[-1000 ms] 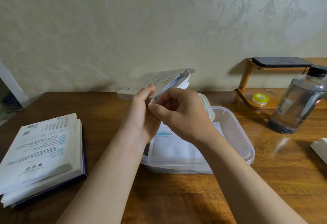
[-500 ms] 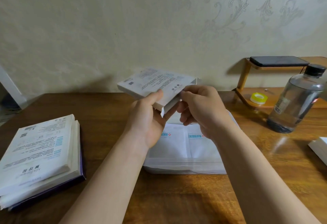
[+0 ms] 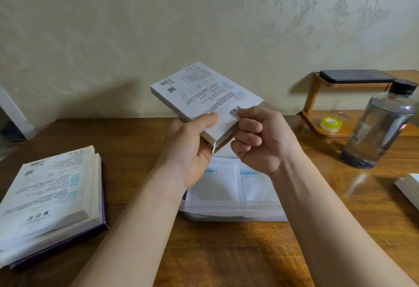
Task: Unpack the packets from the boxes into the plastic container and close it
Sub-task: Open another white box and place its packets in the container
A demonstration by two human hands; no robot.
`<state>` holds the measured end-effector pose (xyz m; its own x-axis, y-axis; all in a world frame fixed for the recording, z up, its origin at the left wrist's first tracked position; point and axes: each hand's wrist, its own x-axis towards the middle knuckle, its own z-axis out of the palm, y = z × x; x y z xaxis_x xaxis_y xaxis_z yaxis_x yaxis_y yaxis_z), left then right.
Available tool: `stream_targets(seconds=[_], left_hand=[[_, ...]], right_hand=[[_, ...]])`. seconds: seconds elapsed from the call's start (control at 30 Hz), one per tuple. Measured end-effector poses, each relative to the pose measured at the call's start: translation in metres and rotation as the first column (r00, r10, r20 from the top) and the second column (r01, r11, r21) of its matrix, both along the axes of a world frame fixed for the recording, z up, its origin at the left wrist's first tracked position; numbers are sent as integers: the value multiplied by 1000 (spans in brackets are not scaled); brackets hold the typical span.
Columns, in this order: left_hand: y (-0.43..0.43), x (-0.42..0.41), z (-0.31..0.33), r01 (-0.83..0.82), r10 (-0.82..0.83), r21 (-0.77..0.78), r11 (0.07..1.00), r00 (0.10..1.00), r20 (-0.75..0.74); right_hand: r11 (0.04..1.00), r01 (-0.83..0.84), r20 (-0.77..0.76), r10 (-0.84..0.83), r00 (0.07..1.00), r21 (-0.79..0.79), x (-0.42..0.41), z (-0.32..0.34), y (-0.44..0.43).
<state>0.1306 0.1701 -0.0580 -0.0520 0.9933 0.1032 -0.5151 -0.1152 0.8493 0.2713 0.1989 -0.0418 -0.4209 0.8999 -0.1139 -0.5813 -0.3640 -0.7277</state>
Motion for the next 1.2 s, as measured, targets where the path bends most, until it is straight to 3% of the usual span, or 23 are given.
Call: stream_targets(seconds=[0.37,0.63,0.83,1.2], left_hand=[[-3,1,9,-141,142,-114,983,990,3],[-3,7,8,-79,95,-137,988,988,118],[-4,10,9,-117,165,-268,956,973,162],[-7,12,12,-179,230,-292,939,962,150]], right_hand=[[993,114,100,-115,988,21,-12,-6,0],[964,194,287,-241,927,182,-13,-6,2],[935,245,363,-329,872,258,-16,-7,1],[943,205,422,-303,855,261,-15,-3,0]])
